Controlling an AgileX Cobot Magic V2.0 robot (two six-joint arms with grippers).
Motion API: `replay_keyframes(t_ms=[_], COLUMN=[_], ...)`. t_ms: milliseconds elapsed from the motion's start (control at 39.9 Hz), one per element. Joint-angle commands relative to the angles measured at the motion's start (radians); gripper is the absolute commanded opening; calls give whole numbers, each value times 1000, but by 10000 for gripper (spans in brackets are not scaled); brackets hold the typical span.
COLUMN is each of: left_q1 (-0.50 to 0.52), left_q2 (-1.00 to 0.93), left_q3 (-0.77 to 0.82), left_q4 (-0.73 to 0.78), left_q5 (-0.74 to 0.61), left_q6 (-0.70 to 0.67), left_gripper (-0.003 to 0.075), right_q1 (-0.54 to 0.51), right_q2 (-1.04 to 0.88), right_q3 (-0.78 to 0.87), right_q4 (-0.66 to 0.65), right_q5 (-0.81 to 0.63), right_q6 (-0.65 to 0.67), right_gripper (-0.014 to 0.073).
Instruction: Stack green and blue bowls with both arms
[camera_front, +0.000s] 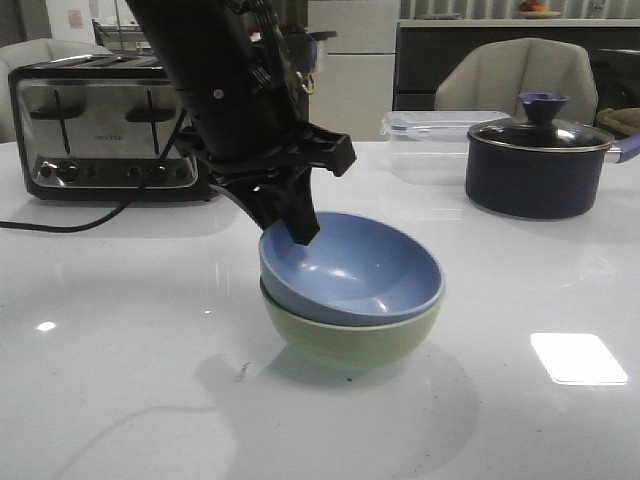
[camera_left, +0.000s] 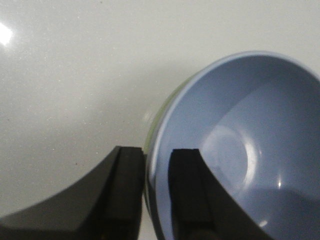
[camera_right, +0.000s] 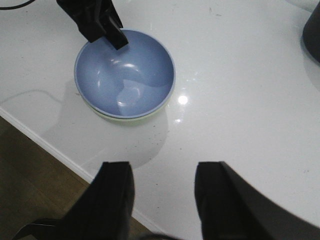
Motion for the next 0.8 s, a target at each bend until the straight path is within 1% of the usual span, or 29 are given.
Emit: replay_keyframes(t_ms=[0,25,75,275,451,576,776], left_q1=[-7,-7,-7,-5,-5,-7,-7], left_q2=[-55,-55,-58,-126,-242,-338,-505], left_q3=[-33,-33,-33,-33,-21,18,141], left_q4=[-20,-20,-20,-5,-1,3,14], left_q5=[-35,-32,-30,-29,-22,-22,-24], left_q6=[-4,-4,-4,-4,-4,-4,-4], left_gripper=[379,396,406,405,405,404,404], right_q1=[-1,-1,-1,-1,-1,-1,-1], right_q2=[-4,-4,-4,-4,-4,-4,-4], right_q3=[-28,-28,-28,-28,-28,-28,-28], right_q4=[-1,-1,-1,-1,-1,-1,-1], right_q5=[-78,-78,-78,-78,-78,-78,-78], right_q6=[-14,-14,-14,-14,-14,-14,-14], right_gripper=[415,415,415,415,415,415,415])
